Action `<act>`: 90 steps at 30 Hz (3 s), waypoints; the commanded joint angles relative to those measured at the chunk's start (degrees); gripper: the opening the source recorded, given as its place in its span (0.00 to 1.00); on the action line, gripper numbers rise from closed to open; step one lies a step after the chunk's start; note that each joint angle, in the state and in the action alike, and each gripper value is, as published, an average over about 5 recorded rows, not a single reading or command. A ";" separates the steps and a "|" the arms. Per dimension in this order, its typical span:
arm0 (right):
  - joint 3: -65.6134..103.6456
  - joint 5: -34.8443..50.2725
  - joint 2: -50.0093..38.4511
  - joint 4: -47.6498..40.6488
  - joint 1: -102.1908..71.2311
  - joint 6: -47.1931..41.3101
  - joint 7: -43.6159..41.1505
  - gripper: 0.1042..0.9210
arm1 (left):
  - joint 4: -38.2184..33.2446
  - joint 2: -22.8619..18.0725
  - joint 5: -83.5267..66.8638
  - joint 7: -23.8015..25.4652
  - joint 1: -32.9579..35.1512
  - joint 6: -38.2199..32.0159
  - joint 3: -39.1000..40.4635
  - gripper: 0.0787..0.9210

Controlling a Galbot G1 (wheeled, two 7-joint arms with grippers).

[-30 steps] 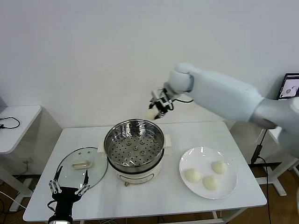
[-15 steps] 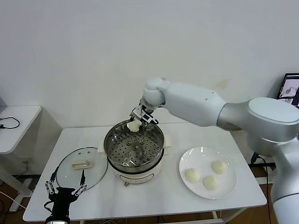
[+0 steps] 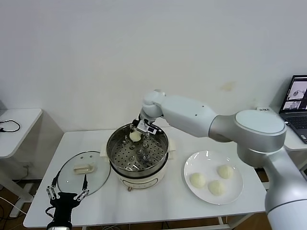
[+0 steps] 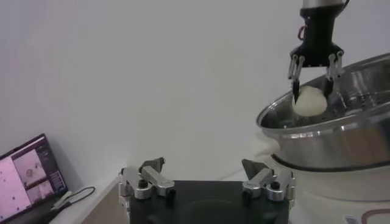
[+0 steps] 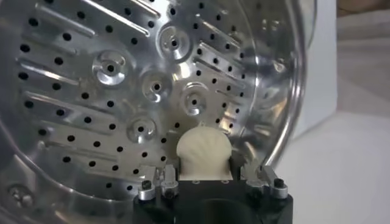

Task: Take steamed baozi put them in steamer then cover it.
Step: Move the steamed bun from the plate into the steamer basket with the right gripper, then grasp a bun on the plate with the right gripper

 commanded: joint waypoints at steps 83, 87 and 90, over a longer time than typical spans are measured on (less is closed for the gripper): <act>11.60 13.28 -48.00 41.41 -22.41 -43.67 -9.26 0.88 | -0.01 1.36 0.66 1.13 -1.63 0.89 0.15 0.88; 11.35 12.43 -46.67 39.99 -22.55 -43.83 -8.71 0.88 | 0.08 1.39 0.55 1.14 -1.75 0.88 -0.05 0.88; 11.33 12.00 -45.46 38.39 -22.57 -43.73 -8.20 0.88 | 0.13 1.29 0.54 1.13 -1.85 0.88 -0.02 0.88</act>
